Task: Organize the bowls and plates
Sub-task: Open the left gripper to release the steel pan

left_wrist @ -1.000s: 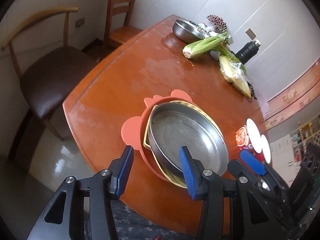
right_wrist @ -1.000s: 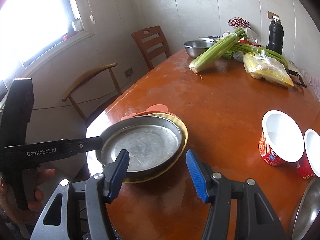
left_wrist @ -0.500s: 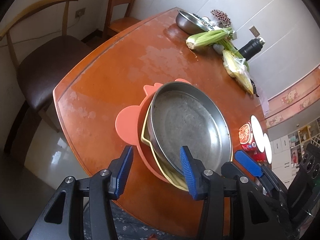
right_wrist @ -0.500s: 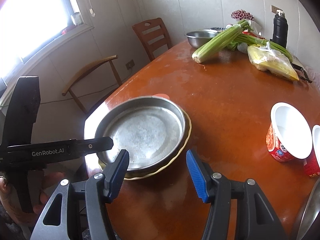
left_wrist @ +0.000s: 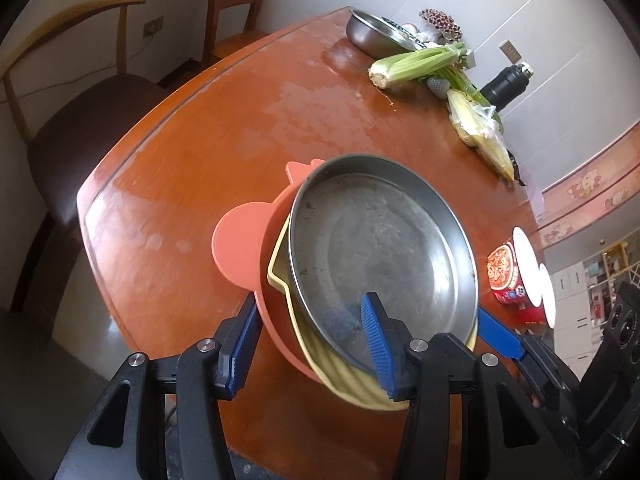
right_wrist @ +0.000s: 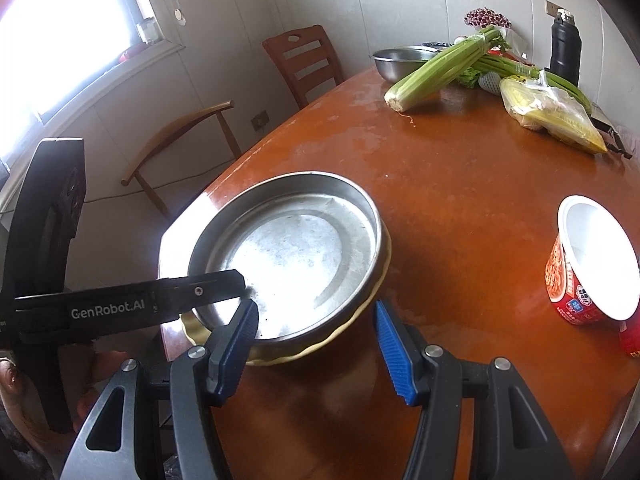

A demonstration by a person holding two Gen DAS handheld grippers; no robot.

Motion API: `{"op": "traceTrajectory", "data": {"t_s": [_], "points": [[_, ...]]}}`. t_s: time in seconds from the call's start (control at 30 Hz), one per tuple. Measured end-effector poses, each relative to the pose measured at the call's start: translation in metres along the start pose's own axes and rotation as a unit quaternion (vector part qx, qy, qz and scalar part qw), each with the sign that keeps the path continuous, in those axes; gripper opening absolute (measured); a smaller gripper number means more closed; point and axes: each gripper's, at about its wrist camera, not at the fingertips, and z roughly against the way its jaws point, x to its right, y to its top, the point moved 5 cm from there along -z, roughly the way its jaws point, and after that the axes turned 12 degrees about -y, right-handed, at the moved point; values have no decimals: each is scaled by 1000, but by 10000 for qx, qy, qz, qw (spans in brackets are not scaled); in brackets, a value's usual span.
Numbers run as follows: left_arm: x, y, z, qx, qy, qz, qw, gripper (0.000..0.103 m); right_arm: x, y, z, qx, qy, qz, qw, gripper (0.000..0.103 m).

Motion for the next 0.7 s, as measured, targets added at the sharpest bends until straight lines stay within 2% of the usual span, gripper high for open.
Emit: {"op": "traceTrajectory", "data": {"t_s": [0.7], "points": [[51,35,-60,-218,69,-407,9989,57,55,25,-23,-4,-350,-487,9982,61]]}}
